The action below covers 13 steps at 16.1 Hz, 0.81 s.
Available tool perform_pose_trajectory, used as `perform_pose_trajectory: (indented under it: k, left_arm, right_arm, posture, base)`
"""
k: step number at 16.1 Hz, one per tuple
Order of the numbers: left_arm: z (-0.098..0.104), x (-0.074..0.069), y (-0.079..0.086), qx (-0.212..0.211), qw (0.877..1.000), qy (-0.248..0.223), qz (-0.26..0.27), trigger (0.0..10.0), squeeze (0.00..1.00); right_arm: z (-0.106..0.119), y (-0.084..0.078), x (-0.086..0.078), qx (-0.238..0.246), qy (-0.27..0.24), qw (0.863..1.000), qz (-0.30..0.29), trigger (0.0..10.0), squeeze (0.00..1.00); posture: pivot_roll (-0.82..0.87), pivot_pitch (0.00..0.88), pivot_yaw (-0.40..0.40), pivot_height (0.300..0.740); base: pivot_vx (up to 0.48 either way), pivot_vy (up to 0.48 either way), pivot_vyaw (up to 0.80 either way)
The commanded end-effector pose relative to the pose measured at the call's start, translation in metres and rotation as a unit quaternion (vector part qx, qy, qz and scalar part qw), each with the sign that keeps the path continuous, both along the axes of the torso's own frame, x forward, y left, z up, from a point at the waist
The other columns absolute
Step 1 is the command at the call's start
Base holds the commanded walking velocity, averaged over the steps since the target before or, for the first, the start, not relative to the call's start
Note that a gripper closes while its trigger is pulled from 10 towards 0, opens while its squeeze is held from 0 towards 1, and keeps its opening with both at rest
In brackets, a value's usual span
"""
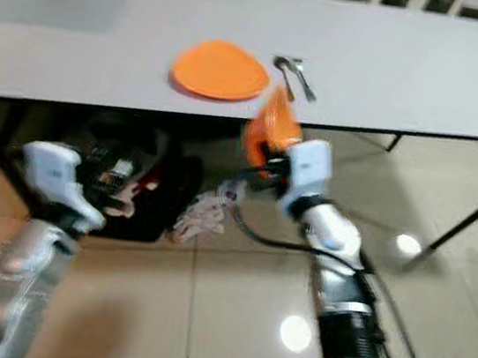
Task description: Setting the table
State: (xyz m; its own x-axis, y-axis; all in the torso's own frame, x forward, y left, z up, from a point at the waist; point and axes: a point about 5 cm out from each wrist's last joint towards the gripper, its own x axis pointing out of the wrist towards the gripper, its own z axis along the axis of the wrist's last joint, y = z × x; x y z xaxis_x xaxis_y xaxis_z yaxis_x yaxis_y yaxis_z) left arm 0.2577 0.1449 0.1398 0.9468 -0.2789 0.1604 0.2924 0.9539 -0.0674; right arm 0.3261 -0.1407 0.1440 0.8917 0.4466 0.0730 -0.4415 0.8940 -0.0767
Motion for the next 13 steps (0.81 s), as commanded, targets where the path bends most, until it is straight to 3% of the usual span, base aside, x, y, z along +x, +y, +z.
perform_pose_trajectory:
  k: [1, 4, 7, 9, 13]
  left_arm:
    - [0.008, 0.0, 0.006, 0.007, 1.0, -0.014, 0.008, 10.0, 0.0]
    - [0.02, 0.0, 0.004, 0.006, 0.999, -0.033, 0.002, 10.0, 0.0]
    - [0.035, 0.003, 0.0, 0.005, 0.998, -0.057, -0.004, 10.0, 0.0]
    - [0.041, 0.003, 0.0, 0.004, 0.998, -0.065, -0.004, 10.0, 0.0]
    - [0.043, 0.002, -0.001, 0.008, 0.998, -0.066, -0.008, 10.0, 0.0]
  right_arm:
    - [0.025, 0.01, 0.002, 0.012, -0.057, 0.998, 0.019, 10.0, 0.0]
    - [0.061, 0.009, 0.004, 0.029, -0.125, 0.992, 0.016, 10.0, 0.0]
    - [0.089, 0.012, 0.006, 0.028, -0.169, 0.985, 0.02, 10.0, 0.0]
    - [0.093, 0.017, 0.005, -0.03, -0.191, 0.981, 0.028, 10.0, 0.0]
    - [0.074, 0.028, 0.011, -0.238, -0.195, 0.951, 0.039, 10.0, 0.0]
  posture:
    - [-0.1, 0.089, -0.028, 0.74]
    - [-0.1, 0.091, -0.027, 0.74]
    - [-0.1, 0.089, -0.03, 0.74]
    - [-0.1, 0.09, -0.033, 0.74]
    - [-0.1, 0.088, -0.039, 0.74]
  base:
    - [0.48, 0.0, 0.0]
    - [0.48, 0.0, 0.53]
    - [0.48, 0.0, 0.0]
    - [0.48, 0.0, 0.0]
    - [0.48, 0.0, 0.0]
